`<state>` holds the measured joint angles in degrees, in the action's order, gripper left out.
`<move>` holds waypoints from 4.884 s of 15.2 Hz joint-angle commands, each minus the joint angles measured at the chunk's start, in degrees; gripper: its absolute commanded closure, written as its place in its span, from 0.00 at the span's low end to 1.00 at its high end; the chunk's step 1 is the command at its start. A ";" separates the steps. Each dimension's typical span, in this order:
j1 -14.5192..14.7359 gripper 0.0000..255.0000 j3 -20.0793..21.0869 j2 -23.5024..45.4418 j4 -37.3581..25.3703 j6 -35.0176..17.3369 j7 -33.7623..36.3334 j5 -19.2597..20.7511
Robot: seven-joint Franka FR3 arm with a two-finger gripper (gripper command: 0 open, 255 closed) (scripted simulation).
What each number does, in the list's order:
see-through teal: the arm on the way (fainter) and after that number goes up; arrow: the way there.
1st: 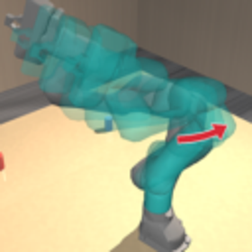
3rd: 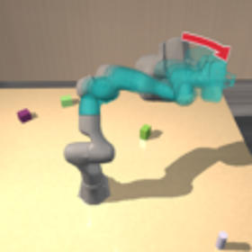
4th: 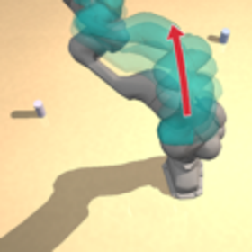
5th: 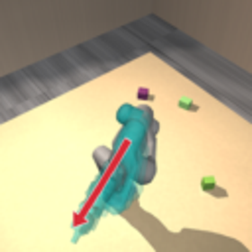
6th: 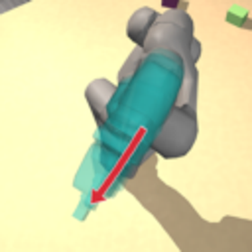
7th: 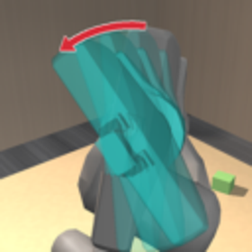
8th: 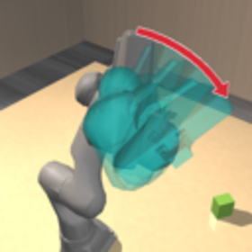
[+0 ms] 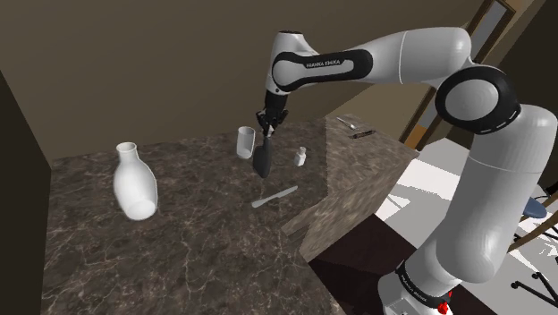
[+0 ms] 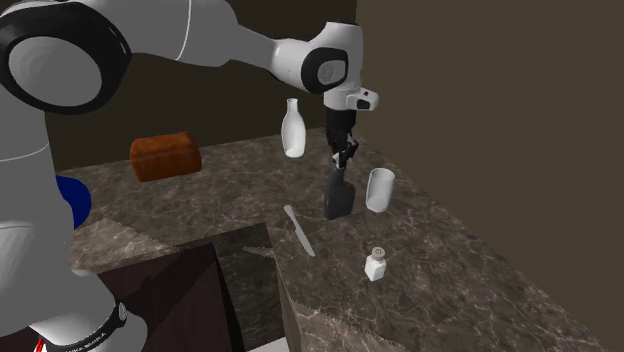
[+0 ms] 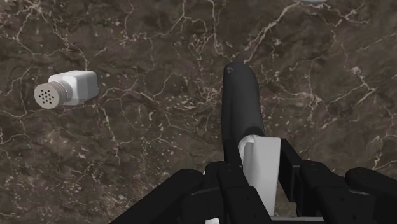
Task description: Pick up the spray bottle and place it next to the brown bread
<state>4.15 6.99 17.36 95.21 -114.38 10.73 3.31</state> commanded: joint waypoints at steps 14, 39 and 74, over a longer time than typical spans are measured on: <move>0.07 1.00 0.12 -1.29 -9.63 10.90 -0.44 -0.32; 1.32 1.00 0.24 5.28 -38.56 33.28 -0.66 0.49; 17.91 1.00 20.40 -35.73 9.57 25.02 36.34 -9.71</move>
<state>21.65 26.62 -18.21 104.59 -89.25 45.83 -6.12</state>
